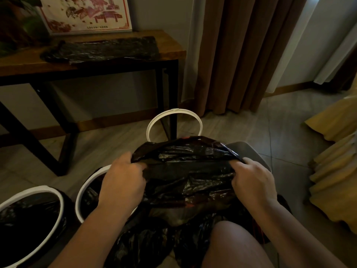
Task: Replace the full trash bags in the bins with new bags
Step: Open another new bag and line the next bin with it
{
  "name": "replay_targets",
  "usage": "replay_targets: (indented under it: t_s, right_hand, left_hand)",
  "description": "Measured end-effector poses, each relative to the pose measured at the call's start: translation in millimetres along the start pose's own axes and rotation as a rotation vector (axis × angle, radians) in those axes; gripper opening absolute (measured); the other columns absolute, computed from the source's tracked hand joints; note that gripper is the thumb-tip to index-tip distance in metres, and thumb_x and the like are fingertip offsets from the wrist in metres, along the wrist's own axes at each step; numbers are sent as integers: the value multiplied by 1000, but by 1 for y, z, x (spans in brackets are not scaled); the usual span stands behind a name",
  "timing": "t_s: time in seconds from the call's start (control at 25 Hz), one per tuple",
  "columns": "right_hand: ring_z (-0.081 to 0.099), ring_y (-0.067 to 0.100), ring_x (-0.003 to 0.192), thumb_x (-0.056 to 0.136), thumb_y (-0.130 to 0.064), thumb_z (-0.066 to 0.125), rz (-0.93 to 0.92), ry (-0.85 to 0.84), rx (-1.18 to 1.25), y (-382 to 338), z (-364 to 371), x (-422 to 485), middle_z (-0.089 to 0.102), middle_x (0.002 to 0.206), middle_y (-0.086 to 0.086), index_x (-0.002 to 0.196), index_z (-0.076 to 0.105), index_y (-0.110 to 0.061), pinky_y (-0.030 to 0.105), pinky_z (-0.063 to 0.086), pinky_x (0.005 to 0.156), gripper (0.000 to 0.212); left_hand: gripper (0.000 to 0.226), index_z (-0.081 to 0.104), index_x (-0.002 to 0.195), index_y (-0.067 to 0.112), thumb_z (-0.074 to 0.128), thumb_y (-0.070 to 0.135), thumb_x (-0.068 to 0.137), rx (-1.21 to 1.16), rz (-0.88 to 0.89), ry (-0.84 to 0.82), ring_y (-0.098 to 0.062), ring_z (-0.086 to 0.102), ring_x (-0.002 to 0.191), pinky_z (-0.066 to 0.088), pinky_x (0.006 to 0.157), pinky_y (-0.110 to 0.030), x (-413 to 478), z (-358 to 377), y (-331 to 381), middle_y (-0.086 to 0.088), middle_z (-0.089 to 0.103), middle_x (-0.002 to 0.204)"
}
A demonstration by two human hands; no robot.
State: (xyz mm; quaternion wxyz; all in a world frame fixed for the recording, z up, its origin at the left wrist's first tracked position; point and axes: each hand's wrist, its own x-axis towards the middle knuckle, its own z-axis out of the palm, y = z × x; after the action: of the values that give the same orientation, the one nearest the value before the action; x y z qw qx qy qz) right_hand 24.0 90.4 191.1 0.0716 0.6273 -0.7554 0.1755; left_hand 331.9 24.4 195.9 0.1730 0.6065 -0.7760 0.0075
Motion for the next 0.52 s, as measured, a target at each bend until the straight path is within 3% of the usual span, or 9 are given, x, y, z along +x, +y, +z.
replay_targets:
  t_s: [0.2,0.32,0.36,0.44,0.52]
  right_hand:
    - [54,11,66,93,-15,70,17,-129,-37,-4,-2,-2,52,123,5,100,78,-20,24,52,60,12]
    - [64,11,77,97,-25,65,-8,-176,-100,-8,2,-1,50,147,1,109,78,-32,27,56,66,19]
    - [64,10,78,97,-27,65,-17,-169,-105,-11,3,0,55,142,-4,107,79,-35,27,55,65,19]
    - [61,9,71,94,-27,67,-15,-126,-116,-17,3,1,65,112,-10,96,80,-33,26,50,57,14]
    - [55,12,59,88,-20,73,-28,-40,-87,-24,4,1,62,85,-7,80,78,-24,28,47,49,11]
  left_hand:
    - [27,66,107,16,71,8,82,-71,-120,-128,-13,44,58,44,58,-29,-5,7,-11,-6,31,130]
    - [47,61,122,22,75,8,80,-86,-137,-194,-21,55,68,41,60,-26,-7,5,-12,-11,25,152]
    - [51,60,126,24,76,9,80,-79,-159,-213,-25,62,78,43,63,-26,-8,5,-15,-12,26,155]
    - [45,61,124,27,75,16,83,-57,-203,-227,-26,66,88,46,66,-29,-8,2,-20,-10,41,148]
    - [23,66,108,30,72,30,86,12,-231,-154,-14,57,69,42,54,-27,-9,-5,-24,3,60,105]
